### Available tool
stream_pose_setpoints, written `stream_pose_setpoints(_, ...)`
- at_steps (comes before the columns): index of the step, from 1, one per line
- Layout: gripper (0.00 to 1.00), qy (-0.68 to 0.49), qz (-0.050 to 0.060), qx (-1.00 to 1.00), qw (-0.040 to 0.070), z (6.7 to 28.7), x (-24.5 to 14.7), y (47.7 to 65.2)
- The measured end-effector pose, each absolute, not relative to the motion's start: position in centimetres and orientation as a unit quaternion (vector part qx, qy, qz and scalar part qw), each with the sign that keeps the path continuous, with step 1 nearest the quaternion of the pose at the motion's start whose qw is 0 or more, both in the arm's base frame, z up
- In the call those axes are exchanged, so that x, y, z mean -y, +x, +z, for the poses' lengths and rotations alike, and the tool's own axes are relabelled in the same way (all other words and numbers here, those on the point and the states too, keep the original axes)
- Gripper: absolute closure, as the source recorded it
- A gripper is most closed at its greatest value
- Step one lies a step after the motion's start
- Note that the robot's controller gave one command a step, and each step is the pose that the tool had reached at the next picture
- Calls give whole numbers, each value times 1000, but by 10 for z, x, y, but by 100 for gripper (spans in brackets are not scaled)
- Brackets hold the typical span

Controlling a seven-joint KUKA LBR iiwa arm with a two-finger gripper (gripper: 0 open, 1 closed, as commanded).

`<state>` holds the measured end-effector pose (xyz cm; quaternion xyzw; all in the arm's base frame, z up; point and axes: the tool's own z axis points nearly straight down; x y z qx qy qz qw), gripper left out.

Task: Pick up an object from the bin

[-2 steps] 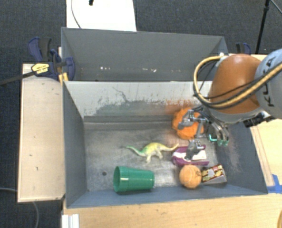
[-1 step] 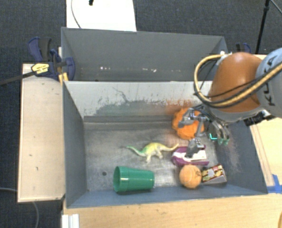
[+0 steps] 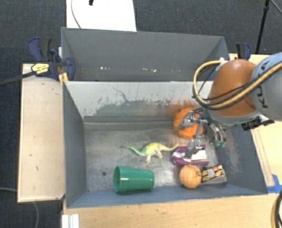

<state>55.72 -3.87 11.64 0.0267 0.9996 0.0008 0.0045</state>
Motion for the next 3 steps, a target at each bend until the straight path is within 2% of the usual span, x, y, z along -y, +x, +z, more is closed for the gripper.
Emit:
stream_pose_setpoints(1,0,60,1,-998,-10,82,48,561)
stream_pose_setpoints(2,100,64,1,-998,-13,86,47,558)
stream_pose_setpoints(3,100,64,1,-998,-13,86,47,558)
